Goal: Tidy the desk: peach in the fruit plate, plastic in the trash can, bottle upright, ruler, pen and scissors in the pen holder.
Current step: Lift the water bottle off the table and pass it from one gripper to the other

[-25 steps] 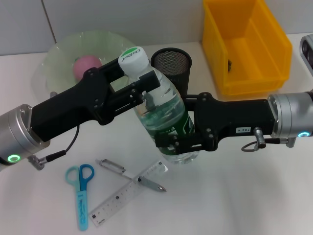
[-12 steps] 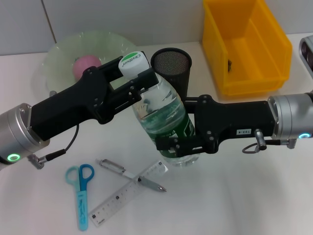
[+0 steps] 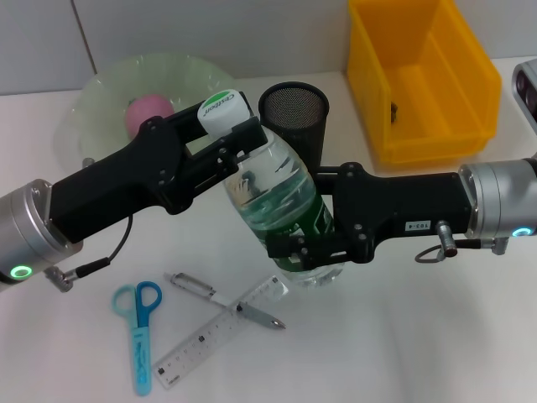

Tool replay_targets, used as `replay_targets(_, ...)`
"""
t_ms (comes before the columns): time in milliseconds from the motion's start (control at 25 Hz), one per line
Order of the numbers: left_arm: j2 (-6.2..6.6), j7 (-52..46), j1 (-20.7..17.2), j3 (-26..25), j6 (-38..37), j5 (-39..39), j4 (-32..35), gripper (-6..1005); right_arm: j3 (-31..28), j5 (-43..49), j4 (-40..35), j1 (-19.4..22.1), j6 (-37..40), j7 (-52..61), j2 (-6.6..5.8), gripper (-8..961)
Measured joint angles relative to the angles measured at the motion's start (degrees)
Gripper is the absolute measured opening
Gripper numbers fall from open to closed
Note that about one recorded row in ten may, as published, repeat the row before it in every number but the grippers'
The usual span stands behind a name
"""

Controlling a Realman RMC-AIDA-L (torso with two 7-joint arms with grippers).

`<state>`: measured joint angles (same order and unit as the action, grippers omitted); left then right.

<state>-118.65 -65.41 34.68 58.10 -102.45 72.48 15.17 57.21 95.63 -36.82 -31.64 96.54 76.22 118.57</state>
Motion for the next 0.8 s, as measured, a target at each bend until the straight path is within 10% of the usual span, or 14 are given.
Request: replay_targets(800,0.0,0.03,-0.14,0.01,-0.17,0.22,0.29,449,0.0,0.73,-0.52,-0.21,0.81,1.66,-0.01,823)
